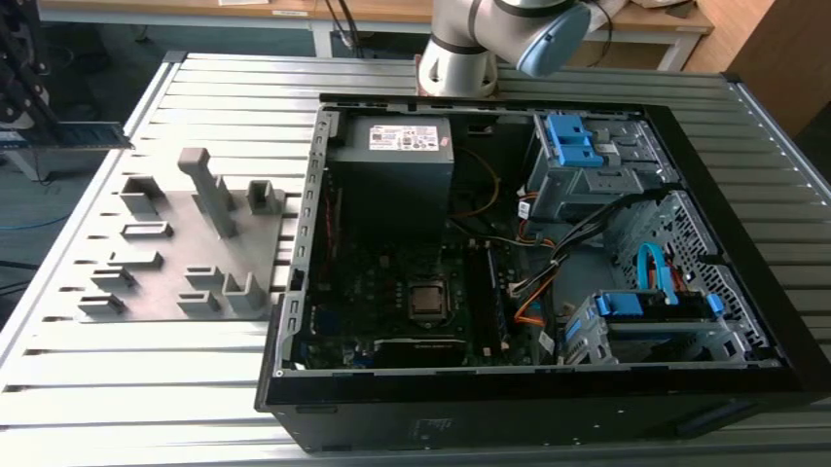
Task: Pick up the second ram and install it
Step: 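Pick up the second ram and move it above second insertion slot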
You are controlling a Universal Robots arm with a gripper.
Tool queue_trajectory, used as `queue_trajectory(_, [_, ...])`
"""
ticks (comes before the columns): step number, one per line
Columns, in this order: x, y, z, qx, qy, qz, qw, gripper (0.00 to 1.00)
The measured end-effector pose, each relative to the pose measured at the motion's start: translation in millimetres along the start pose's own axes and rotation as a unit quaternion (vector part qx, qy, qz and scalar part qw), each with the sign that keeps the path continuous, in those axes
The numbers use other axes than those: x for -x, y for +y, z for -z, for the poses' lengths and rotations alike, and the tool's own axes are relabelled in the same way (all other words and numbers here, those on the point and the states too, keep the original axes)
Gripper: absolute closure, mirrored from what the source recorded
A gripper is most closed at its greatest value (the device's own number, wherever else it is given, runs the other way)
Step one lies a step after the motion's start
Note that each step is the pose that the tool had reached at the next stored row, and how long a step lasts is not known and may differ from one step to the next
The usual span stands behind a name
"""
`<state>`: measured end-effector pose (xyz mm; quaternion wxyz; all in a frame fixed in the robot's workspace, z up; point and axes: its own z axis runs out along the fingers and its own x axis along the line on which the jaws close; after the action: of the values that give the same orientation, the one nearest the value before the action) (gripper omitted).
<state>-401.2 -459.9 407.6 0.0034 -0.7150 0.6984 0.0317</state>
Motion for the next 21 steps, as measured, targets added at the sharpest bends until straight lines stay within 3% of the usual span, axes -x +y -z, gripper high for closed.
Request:
queue_trajectory(3, [0.2,0.2,4.0,0.0,0.0,0.0,1.0,0.86])
queue_trajectory(10, [0.2,-0.3,4.3,0.0,-0.0002,0.0,1.0,0.86])
queue_trajectory(21, [-0.3,-22.2,4.9,0.0,-0.0002,0.0,1.0,0.86])
